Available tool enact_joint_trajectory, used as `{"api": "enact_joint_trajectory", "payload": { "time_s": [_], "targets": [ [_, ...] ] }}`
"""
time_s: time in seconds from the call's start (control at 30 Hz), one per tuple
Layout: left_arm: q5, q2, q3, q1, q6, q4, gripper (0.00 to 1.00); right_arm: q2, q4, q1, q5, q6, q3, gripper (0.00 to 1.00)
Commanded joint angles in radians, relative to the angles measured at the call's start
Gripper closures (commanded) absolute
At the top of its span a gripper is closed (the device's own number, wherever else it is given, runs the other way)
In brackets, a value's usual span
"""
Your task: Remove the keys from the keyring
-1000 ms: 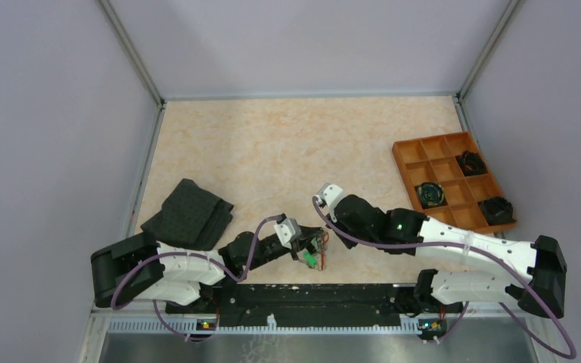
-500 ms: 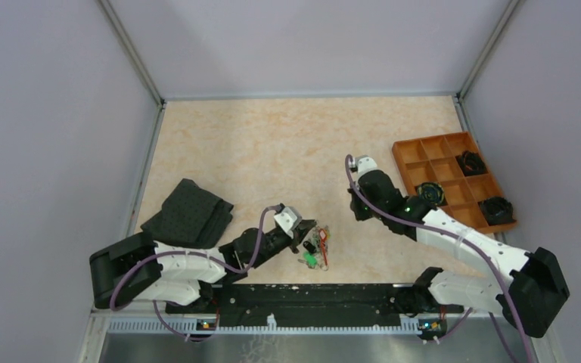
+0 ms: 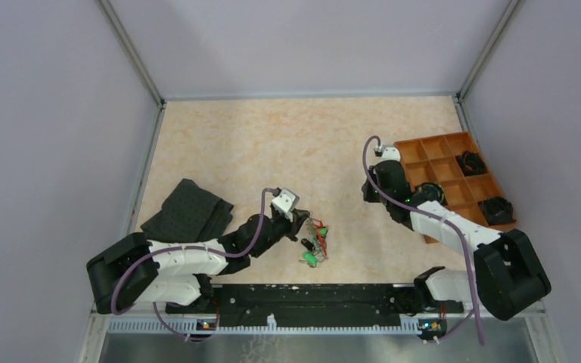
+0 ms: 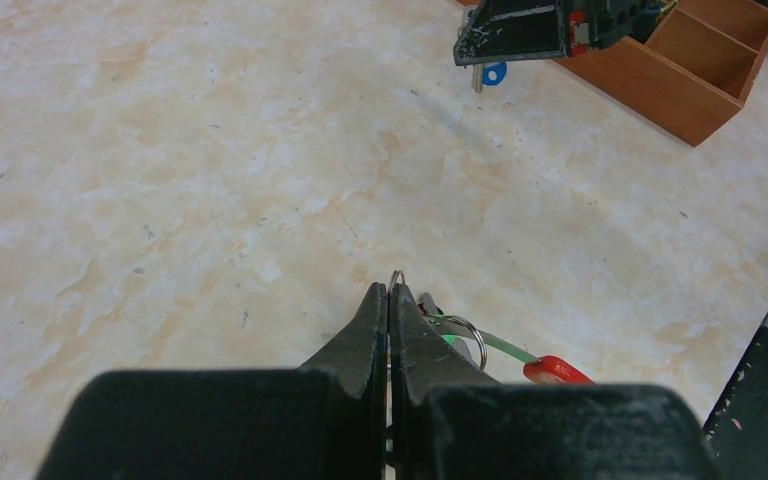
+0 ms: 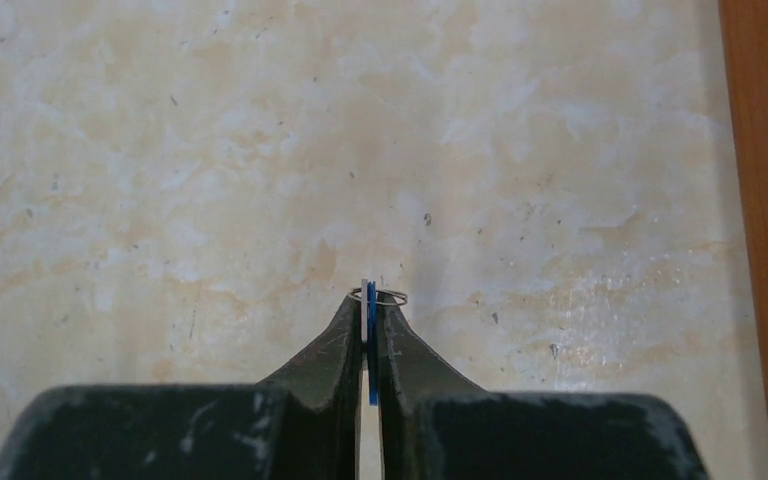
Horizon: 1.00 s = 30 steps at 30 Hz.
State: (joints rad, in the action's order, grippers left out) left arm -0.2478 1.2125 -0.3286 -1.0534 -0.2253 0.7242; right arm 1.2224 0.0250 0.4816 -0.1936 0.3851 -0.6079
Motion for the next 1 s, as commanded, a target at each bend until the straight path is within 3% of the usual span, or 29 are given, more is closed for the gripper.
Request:
{"api": "enact_joint_trajectory", "payload": {
  "time_s": [0.0, 0.33, 0.6, 0.97],
  "targets": [
    [0.023, -0.014, -0.043, 0.008, -0.028, -0.024, 1.0, 0.053, -0.141, -0.03, 0.031, 0.027, -0.002, 0.95],
    [0.016, -0.013, -0.049, 0.011, -0.057, -0.047, 1.0, 0.055, -0.125, -0.031, 0.085, 0.008, 0.005, 0.51],
    [0.01, -0.011, -0.057, 0.03, -0.108, -0.083, 1.0, -0.088, -0.076, 0.034, 0.292, -0.043, 0.025, 0.45],
    [0.068, -0.005, -0.087, 0.07, -0.14, -0.138, 1.0, -0.276, 0.124, 0.388, 0.229, -0.086, -0.032, 0.46]
  ]
}}
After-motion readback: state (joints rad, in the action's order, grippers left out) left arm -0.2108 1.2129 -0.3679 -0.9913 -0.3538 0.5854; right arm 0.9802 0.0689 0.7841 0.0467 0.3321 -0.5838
